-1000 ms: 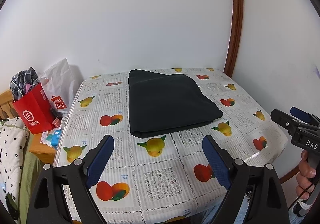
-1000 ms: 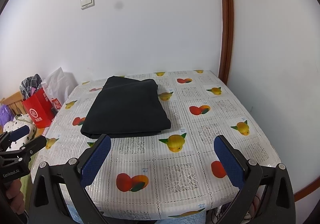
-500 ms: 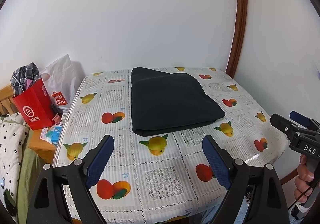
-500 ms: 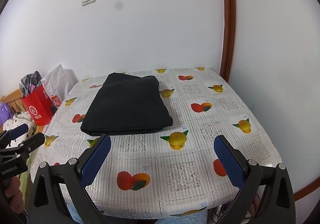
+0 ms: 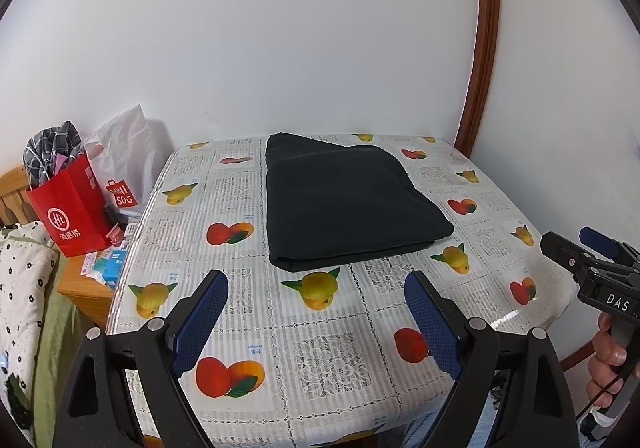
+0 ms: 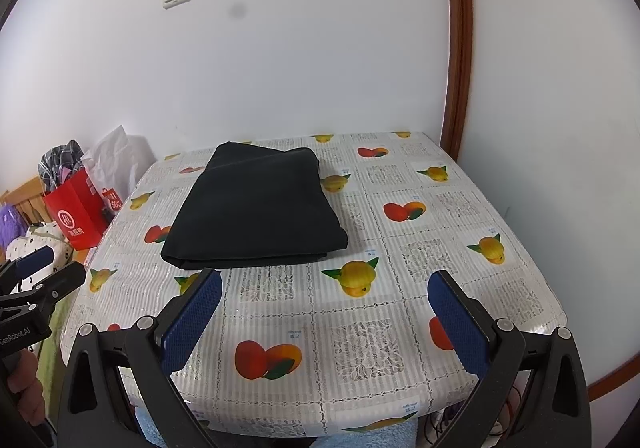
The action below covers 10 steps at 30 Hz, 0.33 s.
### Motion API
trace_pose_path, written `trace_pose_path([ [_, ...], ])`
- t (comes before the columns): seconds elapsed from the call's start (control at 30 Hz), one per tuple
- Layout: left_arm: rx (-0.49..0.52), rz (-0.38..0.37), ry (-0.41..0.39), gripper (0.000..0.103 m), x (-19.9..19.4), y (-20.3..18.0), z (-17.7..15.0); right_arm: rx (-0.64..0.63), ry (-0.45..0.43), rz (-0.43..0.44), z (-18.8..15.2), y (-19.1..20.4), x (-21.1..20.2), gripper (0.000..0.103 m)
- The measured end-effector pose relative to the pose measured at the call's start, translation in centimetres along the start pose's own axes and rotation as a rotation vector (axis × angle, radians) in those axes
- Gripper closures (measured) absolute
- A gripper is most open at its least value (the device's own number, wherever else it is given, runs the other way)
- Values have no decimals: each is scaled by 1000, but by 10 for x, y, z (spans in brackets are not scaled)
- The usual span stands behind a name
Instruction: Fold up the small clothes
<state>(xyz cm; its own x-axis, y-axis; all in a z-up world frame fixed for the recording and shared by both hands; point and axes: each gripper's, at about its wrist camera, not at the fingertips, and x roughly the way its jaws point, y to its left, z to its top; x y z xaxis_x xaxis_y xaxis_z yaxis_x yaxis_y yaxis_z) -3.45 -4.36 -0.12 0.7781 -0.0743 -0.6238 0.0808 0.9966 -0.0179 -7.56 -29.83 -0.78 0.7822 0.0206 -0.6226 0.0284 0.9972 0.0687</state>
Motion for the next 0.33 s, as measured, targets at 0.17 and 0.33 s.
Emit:
trace_pose_path([
  [0.17, -1, 1, -2, 14, 0, 1, 0, 1, -5, -1, 0, 0, -1, 2],
  [0.33, -4, 6, -5, 14, -1, 2, -1, -5, -6, 4, -1, -1, -1, 2],
])
